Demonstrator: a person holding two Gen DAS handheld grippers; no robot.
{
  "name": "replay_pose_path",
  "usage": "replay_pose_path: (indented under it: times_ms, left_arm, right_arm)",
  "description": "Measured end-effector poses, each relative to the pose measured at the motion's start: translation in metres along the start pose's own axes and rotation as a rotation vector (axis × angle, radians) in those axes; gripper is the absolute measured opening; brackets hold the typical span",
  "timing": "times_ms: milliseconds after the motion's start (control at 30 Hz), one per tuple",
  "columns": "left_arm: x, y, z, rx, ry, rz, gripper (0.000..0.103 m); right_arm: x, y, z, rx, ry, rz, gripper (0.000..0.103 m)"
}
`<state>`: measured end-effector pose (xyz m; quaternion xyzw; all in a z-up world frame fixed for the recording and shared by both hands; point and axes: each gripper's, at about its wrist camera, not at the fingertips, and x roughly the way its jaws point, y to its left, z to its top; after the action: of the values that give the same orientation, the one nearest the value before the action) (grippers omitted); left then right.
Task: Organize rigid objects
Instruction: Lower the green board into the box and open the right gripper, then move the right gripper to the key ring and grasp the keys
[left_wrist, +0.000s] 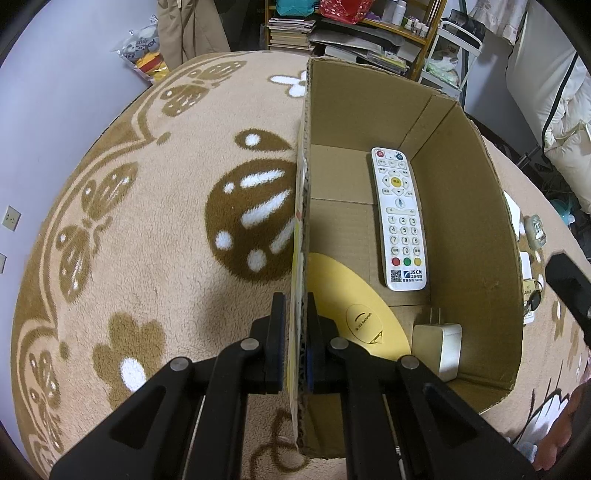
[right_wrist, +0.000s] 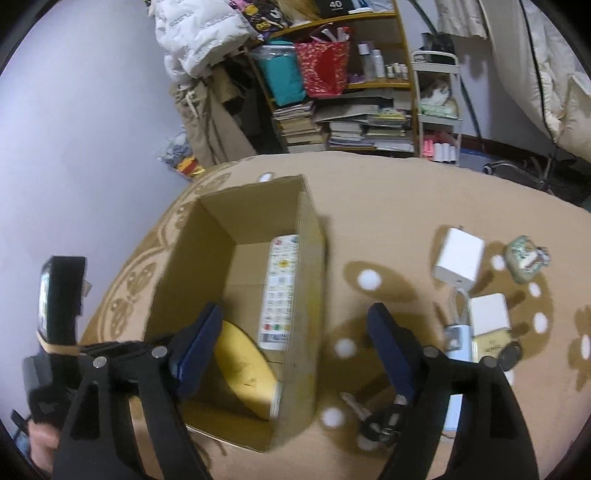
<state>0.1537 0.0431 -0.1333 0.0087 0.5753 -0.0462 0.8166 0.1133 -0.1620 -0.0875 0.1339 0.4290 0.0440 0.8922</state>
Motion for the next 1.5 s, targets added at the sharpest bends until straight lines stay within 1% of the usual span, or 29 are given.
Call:
replay_pose_path:
  times_ms: [67, 133, 267, 467, 600, 700, 733, 767, 867, 967, 1133, 1200, 1233, 1267, 1433, 1467, 1500]
  left_arm:
    - [0.0, 0.001, 0.0, -0.001, 0.0, -0.001, 0.008]
    - [0.0, 0.001, 0.0, 0.0, 0.0, 0.0, 0.008]
    - [0.0, 0.002, 0.0, 0.001, -0.001, 0.001, 0.009]
    - [0.001, 0.003, 0.0, 0.001, 0.0, 0.001, 0.009]
    - [0.001, 0.002, 0.0, 0.003, -0.002, 0.003, 0.009]
    - [0.001, 0.003, 0.0, 0.002, -0.001, 0.003, 0.009]
    - [0.001, 0.003, 0.0, 0.002, -0.001, 0.004, 0.009]
    - [0.001, 0.003, 0.0, 0.002, -0.001, 0.003, 0.009]
    - [0.001, 0.003, 0.0, 0.002, -0.001, 0.003, 0.009]
    - [0.001, 0.003, 0.0, 0.001, -0.001, 0.002, 0.009]
    - [0.001, 0.003, 0.0, 0.002, -0.002, 0.003, 0.009]
    - [0.001, 0.004, 0.0, 0.002, -0.001, 0.003, 0.009]
    - [0.001, 0.004, 0.0, 0.002, -0.001, 0.002, 0.009]
    - [0.001, 0.004, 0.0, 0.001, -0.001, 0.003, 0.009]
    - [0.001, 0.004, 0.0, 0.002, -0.002, 0.003, 0.009]
    - [0.001, 0.003, 0.0, 0.003, -0.002, 0.004, 0.009]
    - [0.002, 0.004, 0.0, 0.003, -0.001, 0.003, 0.009]
  right_arm:
    - [-0.003, -0.008, -0.003, -0.005, 0.007, -0.001, 0.093]
    - [-0.008, -0.015, -0.004, -0.039, -0.01, -0.008, 0.095]
    - [-0.009, -0.023, -0.003, -0.084, 0.017, -0.065, 0.096]
    - [-0.009, -0.048, -0.013, -0.005, 0.04, -0.061, 0.096]
    - [-0.004, -0.057, -0.025, 0.011, 0.09, -0.075, 0.095]
    - [0.001, -0.063, -0.035, 0.034, 0.134, -0.066, 0.095]
    - [0.004, -0.064, -0.039, 0.04, 0.15, -0.062, 0.094]
    - [0.008, -0.065, -0.043, 0.043, 0.18, -0.059, 0.089]
    - [0.019, -0.067, -0.052, 0.053, 0.241, -0.061, 0.079]
    - [0.031, -0.069, -0.06, 0.061, 0.284, -0.057, 0.075]
    - [0.047, -0.065, -0.071, 0.036, 0.329, -0.052, 0.075]
    - [0.055, -0.065, -0.076, 0.027, 0.358, -0.069, 0.074]
    - [0.059, -0.064, -0.079, 0.018, 0.366, -0.089, 0.073]
    - [0.06, -0.062, -0.083, 0.002, 0.364, -0.109, 0.07]
    - [0.067, -0.057, -0.086, -0.041, 0.37, -0.152, 0.07]
    - [0.069, -0.056, -0.088, -0.054, 0.378, -0.183, 0.069]
    - [0.075, -0.058, -0.092, -0.056, 0.411, -0.208, 0.069]
